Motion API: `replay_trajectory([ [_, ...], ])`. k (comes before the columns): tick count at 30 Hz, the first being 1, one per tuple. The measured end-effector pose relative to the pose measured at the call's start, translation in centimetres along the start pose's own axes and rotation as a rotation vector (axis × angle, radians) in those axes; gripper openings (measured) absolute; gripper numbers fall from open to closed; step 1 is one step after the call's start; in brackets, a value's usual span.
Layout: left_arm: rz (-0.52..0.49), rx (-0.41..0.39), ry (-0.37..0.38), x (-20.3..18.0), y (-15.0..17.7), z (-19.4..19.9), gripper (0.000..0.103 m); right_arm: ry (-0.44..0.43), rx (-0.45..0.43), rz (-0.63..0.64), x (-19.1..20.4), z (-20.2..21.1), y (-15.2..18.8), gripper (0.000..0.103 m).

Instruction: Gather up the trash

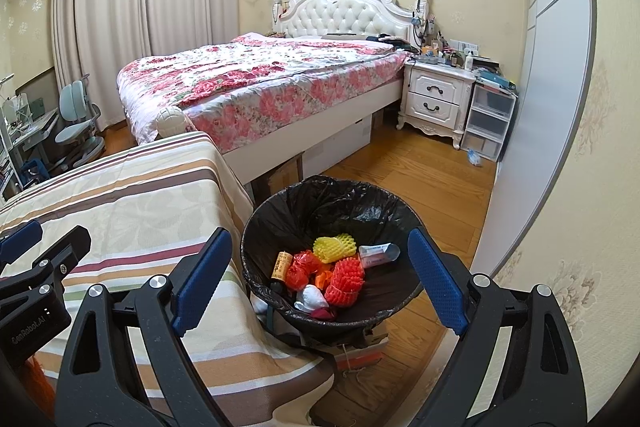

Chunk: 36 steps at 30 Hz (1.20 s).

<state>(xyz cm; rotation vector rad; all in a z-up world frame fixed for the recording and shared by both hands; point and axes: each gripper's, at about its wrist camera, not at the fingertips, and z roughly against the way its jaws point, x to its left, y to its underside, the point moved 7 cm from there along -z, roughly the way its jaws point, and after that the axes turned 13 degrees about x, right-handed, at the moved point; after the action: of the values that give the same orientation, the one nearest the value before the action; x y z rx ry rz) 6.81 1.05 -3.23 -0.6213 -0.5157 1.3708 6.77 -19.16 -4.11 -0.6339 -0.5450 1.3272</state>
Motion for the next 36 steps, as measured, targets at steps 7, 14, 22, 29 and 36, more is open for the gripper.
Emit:
replay_trajectory([
  [7,0.002,-0.013,-0.006,-0.05,-0.26,0.07,0.081,0.001,0.000,0.000,0.06,-0.05,0.04,0.087],
  [14,0.007,-0.019,-0.012,0.20,-0.45,0.20,0.081,0.000,0.002,0.001,-0.05,0.00,0.09,0.087],
  [22,-0.011,-0.037,-0.013,-0.07,-0.43,0.46,0.081,0.000,0.007,0.005,-0.53,-0.19,0.64,0.088],
  [29,-0.027,-0.053,-0.017,-0.34,-0.52,0.57,0.083,0.000,0.007,0.005,-0.47,-0.19,0.62,0.087],
  [36,-0.009,-0.039,0.003,0.00,-0.56,0.32,0.083,0.000,0.007,0.006,-0.41,-0.18,0.60,0.087],
])
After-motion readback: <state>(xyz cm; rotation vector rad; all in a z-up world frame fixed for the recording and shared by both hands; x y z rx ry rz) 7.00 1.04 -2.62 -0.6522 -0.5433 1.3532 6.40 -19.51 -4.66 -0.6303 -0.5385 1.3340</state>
